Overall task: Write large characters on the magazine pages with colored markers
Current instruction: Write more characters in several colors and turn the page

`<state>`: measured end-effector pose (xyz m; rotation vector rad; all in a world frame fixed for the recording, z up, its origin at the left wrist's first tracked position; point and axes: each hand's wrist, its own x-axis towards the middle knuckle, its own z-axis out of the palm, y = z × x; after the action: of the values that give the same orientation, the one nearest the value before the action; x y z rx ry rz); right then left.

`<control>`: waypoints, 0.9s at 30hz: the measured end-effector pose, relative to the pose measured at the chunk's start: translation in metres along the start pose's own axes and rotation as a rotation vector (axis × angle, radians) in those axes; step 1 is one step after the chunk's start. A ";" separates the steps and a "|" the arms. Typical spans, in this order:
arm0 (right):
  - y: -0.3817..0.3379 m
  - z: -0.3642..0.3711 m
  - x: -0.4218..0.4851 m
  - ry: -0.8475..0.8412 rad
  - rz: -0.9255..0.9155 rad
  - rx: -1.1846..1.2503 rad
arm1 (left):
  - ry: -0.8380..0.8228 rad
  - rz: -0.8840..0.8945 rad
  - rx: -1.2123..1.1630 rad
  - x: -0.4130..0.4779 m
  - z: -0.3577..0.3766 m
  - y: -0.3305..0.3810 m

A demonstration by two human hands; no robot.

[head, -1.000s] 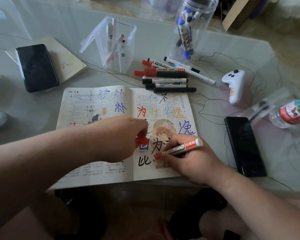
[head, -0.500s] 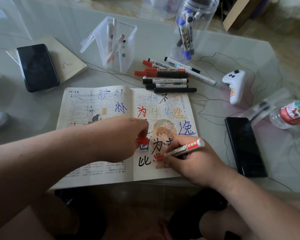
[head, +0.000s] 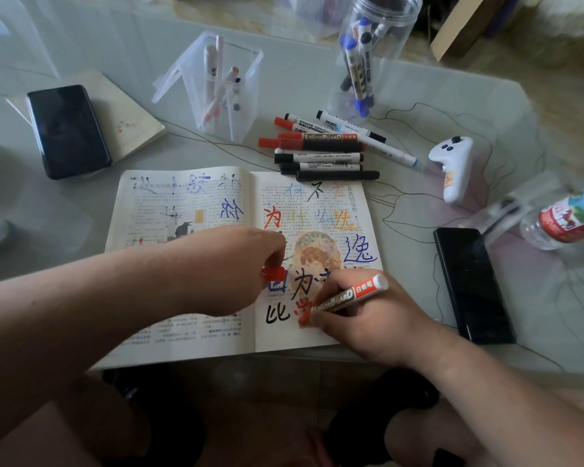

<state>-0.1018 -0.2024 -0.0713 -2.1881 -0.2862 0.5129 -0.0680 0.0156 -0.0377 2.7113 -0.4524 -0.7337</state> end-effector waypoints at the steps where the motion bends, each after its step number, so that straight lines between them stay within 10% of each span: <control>1: 0.000 0.001 0.000 0.011 -0.004 -0.013 | 0.001 0.001 -0.001 0.000 0.000 0.000; 18: -0.021 -0.040 0.012 0.260 -0.036 0.766 | 0.162 0.048 -0.300 -0.002 -0.009 0.003; 27: -0.027 -0.040 0.009 0.206 -0.117 0.650 | 0.148 0.067 -0.318 -0.006 -0.015 0.010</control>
<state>-0.0762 -0.2104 -0.0299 -1.5630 -0.1103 0.2598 -0.0674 0.0121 -0.0194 2.4185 -0.3556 -0.5314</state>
